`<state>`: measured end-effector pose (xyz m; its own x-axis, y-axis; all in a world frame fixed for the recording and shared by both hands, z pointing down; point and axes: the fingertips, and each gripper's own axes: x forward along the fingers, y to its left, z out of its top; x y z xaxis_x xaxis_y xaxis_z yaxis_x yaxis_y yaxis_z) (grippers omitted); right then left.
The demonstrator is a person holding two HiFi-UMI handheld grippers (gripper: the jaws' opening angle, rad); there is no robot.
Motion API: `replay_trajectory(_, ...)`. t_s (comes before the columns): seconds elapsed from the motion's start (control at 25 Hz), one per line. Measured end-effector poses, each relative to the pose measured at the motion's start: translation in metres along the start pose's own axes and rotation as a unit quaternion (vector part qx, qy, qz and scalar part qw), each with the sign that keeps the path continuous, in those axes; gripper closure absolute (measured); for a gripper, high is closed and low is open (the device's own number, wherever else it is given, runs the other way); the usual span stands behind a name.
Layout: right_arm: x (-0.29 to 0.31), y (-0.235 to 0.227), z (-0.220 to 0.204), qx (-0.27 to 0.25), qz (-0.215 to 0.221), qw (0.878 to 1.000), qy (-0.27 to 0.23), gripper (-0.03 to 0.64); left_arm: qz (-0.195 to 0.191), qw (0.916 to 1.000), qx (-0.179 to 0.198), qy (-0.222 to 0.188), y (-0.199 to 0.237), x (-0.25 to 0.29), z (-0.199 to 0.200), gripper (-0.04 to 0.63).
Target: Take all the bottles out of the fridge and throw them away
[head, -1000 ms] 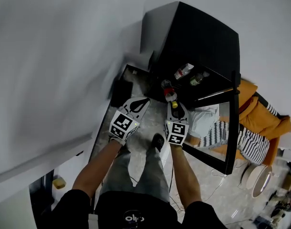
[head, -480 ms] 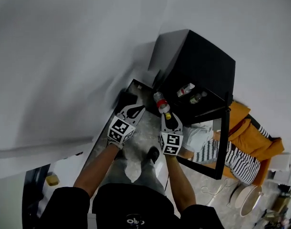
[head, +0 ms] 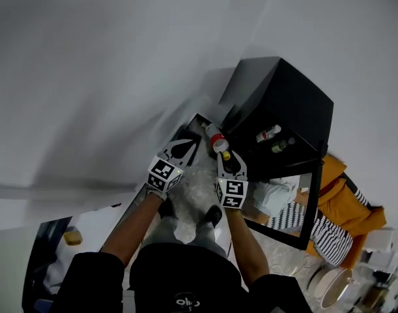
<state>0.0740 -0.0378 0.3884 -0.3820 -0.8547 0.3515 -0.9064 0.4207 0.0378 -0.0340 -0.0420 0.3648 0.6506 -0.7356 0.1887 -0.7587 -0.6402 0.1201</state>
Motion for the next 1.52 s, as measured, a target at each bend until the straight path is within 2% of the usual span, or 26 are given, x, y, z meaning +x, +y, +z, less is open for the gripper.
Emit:
replay_trajectory(0.56,0.033,0.057,-0.01,-0.008,-0.01,1.0,0.024,0.471,-0.014,0.9998,-0.013,0.008,0.047,-0.044,-0.024,0.594)
replay_trajectory(0.8,0.052,0.067,-0.02,-0.008,-0.009,0.999,0.038,0.471,-0.024,0.9992,-0.023,0.02,0.057,-0.047,-0.039,0.594)
replay_trajectory(1.12,0.091,0.057,-0.058,-0.005,0.014,0.998,0.066,0.471,-0.019,0.9976,-0.045,0.049,0.059,-0.021,-0.074,0.594)
replay_trajectory(1.52,0.145,0.032,-0.13,-0.003,0.04,0.991,0.127,0.471,0.003,0.9942,-0.07,0.082,0.076,0.016,-0.12,0.594)
